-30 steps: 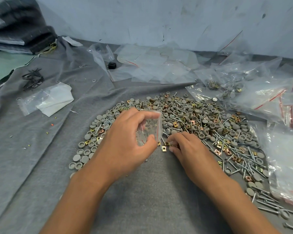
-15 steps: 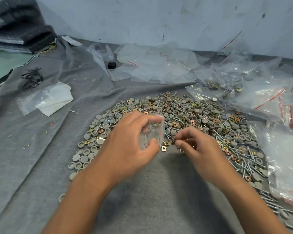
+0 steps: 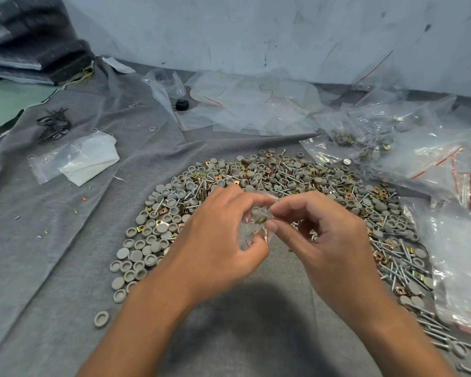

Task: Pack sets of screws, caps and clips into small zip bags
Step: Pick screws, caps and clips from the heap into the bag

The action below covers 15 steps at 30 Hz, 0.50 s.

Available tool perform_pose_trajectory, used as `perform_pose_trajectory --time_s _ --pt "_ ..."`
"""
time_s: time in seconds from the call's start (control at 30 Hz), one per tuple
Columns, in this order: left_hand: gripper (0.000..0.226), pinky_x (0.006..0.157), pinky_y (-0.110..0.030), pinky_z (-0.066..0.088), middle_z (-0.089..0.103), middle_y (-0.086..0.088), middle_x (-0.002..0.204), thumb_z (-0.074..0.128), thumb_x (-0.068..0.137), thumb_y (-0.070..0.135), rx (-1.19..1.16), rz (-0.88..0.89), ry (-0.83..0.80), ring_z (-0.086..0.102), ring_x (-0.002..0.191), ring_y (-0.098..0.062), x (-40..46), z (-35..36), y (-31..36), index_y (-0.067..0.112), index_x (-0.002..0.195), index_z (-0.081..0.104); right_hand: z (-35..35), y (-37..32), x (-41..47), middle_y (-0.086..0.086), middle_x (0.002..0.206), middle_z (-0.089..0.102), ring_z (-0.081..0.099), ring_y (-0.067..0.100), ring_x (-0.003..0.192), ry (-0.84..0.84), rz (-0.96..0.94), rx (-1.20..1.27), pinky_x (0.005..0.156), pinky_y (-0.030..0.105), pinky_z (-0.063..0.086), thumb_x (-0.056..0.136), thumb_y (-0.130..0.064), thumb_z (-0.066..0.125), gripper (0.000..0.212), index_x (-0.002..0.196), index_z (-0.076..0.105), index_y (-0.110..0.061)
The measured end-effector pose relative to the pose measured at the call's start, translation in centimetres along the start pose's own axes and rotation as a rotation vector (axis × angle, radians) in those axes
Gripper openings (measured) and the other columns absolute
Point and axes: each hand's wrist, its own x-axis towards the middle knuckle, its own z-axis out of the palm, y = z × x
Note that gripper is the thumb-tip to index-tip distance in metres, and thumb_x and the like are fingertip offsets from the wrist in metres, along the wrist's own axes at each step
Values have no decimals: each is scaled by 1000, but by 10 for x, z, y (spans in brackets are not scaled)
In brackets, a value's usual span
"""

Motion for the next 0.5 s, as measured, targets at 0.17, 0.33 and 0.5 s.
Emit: perform_pose_trajectory --time_s 0.17,0.33,0.5 --pt "44 80 -9 31 42 31 94 59 85 39 -7 -2 4 46 98 3 -1 1 -1 41 129 56 -8 -1 0 -1 86 73 69 20 73 136 135 336 63 25 56 81 -23 82 17 93 70 -24" --pt "43 77 -14 32 41 30 92 58 84 40 -2 15 -7 47 97 0 0 3 0 40 127 57 -2 -6 1 -8 86 73 70 16 76 131 44 241 65 21 54 81 -22 82 17 94 71 -21" --pt "43 82 -11 33 43 33 95 57 84 40 -5 15 9 48 100 -1 0 1 -1 39 127 58 -2 -2 -2 -15 87 73 70 8 76 109 -38 22 65 22 56 83 -16 79 14 96 75 -14"
